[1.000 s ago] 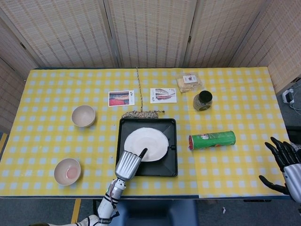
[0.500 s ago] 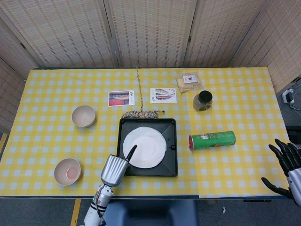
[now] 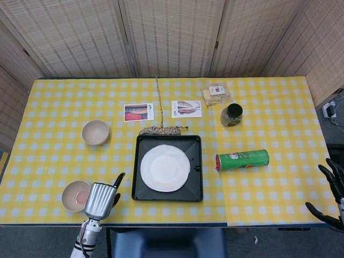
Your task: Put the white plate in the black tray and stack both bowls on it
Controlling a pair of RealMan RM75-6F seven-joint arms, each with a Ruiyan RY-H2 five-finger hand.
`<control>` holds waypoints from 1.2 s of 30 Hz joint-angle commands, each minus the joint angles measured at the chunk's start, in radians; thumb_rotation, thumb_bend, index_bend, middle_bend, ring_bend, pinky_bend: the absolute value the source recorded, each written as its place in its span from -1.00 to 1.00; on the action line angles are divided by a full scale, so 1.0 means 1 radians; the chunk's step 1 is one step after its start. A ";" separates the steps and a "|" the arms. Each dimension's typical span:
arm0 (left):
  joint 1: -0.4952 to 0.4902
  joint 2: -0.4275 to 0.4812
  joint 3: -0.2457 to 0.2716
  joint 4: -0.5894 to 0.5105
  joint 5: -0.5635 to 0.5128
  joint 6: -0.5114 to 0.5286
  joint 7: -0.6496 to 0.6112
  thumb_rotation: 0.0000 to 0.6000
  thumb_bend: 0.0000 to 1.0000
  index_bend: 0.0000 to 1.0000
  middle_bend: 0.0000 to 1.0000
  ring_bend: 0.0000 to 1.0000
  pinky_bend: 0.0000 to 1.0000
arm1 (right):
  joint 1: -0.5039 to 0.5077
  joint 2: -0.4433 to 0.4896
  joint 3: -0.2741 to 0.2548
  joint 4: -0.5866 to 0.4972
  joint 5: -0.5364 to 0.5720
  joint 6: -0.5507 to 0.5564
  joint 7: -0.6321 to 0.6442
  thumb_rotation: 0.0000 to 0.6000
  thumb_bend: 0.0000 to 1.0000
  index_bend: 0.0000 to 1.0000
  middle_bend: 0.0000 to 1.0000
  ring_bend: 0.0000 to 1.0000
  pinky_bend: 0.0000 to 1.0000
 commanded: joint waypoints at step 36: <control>0.216 0.125 0.077 0.159 -0.022 0.044 -0.243 1.00 -0.44 -0.25 1.00 1.00 1.00 | 0.021 -0.027 0.001 -0.038 -0.007 -0.067 -0.118 1.00 -0.52 -1.00 -1.00 -1.00 -1.00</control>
